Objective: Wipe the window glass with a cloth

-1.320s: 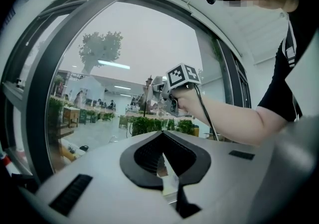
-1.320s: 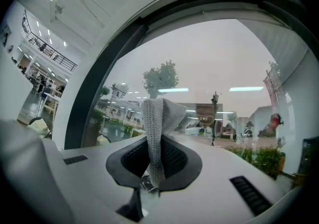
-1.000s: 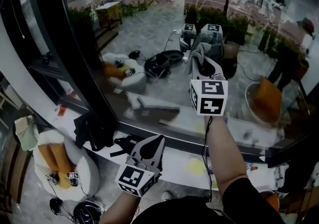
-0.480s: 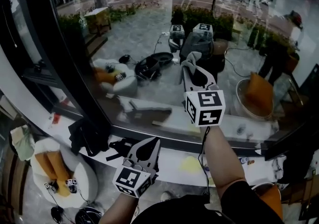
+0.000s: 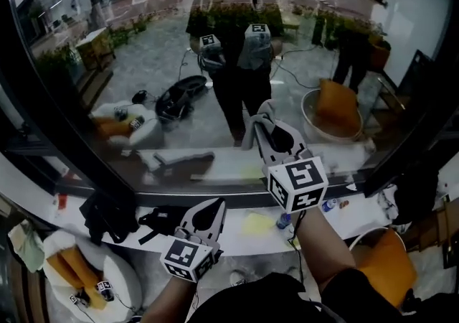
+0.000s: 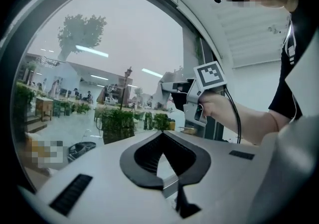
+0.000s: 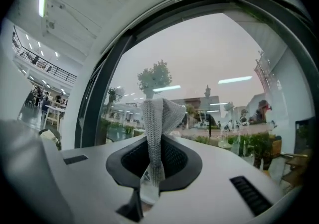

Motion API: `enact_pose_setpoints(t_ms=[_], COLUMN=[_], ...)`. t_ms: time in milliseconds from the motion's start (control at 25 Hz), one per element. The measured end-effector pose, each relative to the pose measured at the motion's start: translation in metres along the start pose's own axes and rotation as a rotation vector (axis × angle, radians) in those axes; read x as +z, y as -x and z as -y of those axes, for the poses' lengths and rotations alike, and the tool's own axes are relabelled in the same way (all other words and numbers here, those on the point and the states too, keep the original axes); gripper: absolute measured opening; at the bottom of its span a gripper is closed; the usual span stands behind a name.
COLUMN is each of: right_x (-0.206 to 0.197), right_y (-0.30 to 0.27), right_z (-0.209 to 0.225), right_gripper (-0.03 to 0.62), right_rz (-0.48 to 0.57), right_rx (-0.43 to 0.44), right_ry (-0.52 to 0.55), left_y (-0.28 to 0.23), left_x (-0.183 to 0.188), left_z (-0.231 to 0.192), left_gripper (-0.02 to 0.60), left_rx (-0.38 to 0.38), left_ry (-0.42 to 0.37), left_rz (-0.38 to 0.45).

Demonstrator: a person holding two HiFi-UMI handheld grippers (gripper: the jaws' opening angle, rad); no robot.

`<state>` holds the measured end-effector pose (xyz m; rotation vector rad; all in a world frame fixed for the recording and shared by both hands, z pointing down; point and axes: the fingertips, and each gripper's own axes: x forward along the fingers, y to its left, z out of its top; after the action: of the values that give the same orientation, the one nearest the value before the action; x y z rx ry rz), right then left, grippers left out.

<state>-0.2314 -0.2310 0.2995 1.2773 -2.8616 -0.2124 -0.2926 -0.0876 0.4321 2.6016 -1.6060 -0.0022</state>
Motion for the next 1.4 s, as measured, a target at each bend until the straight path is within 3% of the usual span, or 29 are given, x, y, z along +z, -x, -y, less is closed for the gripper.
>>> enact_pose_setpoints(t_ms=[440, 720, 880, 1120, 1400], right_x=[-0.075, -0.102, -0.117, -0.137, -0.157], right_y=[0.194, 0.305, 0.355, 0.405, 0.443], right_z=[0.088, 0.117, 0.128, 0.127, 0.120], right_gripper=[0.052, 0.052, 0.052, 0.052, 0.052], right_rz=[-0.125, -0.193, -0.203, -0.230, -0.267], right_rx=[-0.164, -0.202, -0.210, -0.182, -0.156], right_ry=[-0.058, -0.100, -0.134, -0.147, -0.169], left_y=[-0.051, -0.060, -0.055, -0.048, -0.033], left_x=[-0.024, -0.029, -0.042, -0.068, -0.085], left_z=[0.134, 0.239, 0.285, 0.333, 0.359], left_gripper=[0.008, 0.008, 0.008, 0.008, 0.008], left_rx=[-0.144, -0.221, -0.235, -0.230, -0.197], left_ry=[0.046, 0.039, 0.014, 0.046, 0.064], left_rz=[-0.064, -0.087, -0.105, -0.133, -0.145])
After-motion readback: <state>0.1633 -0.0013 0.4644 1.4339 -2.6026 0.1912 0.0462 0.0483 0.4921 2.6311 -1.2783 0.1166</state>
